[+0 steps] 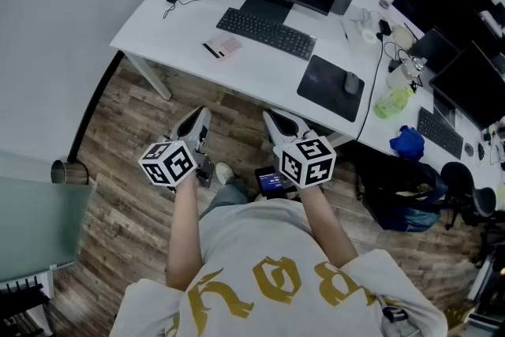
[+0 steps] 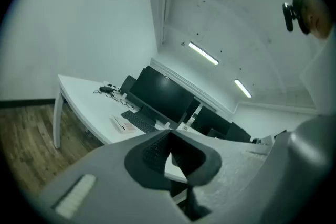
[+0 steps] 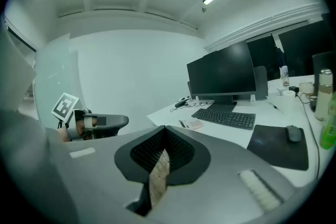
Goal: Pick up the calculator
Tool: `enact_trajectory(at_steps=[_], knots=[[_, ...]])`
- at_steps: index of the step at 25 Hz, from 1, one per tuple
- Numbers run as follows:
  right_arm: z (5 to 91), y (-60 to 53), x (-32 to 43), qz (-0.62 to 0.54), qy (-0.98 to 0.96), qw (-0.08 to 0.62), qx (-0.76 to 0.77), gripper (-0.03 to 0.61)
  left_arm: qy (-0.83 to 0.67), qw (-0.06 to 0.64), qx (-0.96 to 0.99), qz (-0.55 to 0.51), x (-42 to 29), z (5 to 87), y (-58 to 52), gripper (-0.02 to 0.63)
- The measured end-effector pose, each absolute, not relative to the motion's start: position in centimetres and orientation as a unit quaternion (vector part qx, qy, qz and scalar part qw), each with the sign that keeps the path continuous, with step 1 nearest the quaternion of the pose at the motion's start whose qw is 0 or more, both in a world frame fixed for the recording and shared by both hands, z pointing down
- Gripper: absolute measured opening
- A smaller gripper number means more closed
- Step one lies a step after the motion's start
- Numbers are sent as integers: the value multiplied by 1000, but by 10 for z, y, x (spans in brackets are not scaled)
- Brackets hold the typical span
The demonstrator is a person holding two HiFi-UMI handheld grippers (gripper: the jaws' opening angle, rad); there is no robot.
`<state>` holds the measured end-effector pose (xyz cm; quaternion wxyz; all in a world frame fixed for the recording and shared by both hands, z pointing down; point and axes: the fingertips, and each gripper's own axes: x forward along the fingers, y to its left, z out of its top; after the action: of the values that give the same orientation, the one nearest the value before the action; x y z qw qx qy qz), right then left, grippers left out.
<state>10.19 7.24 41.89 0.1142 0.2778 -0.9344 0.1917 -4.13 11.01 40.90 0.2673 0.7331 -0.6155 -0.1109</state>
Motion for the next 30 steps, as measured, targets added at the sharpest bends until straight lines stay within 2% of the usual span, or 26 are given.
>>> enact_trajectory(at_steps=[3,9,12,15,18,30], knots=[[421,74,106,194,-933,114,280,23,-606,280,729,-149,-41,408,113,1],[421,75,118,206,-930,105,286,23,-622,281,717,-140,-37,415,121,1],[423,69,126,216,-923,98,304,26,-617,301,707,-169,-44,417,124,4],[429,62,130,228,-918,98,308,28,-609,317,695,-212,-58,417,123,65],[435,51,126,228,-917,100,311,28,-619,319,689,-199,-67,423,114,135],[469,-56,68,232,-901,138,340,28,-640,360,658,-166,-155,490,-9,136]])
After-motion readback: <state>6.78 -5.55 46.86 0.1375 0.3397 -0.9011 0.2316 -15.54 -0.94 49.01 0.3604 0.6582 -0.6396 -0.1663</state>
